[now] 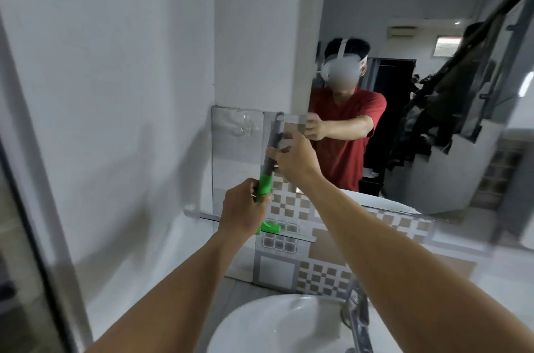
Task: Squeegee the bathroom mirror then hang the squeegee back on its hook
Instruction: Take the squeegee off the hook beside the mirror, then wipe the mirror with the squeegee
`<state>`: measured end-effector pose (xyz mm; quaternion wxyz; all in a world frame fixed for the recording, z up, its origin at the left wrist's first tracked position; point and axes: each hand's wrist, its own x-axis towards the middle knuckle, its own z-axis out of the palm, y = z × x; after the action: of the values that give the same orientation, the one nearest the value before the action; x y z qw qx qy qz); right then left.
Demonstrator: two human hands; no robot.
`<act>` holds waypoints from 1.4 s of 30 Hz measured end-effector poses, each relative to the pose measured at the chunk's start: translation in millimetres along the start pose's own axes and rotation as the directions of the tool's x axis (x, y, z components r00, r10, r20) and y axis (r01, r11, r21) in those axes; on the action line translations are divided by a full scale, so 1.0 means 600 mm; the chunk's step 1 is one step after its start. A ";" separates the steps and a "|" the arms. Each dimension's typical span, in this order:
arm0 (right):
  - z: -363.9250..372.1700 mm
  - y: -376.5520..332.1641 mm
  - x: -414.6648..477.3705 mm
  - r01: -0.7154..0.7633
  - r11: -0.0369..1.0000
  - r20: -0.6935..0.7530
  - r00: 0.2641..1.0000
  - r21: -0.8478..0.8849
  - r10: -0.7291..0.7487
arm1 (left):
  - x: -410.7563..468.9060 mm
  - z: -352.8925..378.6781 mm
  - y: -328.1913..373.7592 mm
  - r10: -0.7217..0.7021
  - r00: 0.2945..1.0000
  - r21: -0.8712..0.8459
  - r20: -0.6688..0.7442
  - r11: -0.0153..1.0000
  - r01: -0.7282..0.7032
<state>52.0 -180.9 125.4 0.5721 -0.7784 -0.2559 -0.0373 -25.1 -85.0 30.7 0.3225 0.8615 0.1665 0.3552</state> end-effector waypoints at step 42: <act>-0.436 -0.126 -0.012 0.253 0.408 0.010 0.859 -0.877 -0.512 | 0.075 0.020 0.314 0.833 0.540 0.132 -0.119 0.552 -0.823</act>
<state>73.7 -405.3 278.2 0.1157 -0.8630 -0.2982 -0.3911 25.4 -205.9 174.0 0.0754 0.8140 -0.2232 0.5309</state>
